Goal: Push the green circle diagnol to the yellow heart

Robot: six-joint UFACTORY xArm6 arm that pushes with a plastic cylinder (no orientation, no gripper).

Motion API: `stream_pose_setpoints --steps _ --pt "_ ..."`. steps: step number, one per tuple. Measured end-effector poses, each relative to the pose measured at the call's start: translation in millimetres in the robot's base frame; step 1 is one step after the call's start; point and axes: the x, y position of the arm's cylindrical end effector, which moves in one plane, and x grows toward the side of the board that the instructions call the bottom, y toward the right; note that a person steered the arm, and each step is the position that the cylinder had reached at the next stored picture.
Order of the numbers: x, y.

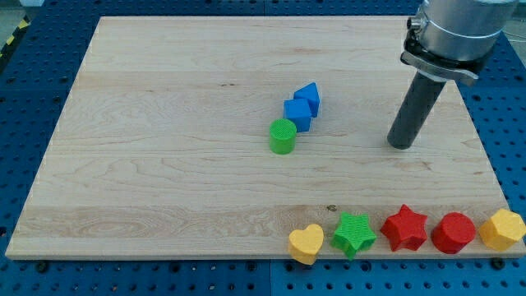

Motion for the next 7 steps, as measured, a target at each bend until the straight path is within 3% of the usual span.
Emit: stream_pose_setpoints --steps 5,7 --pt "-13.3 -115.9" --pt "-24.9 -130.8"
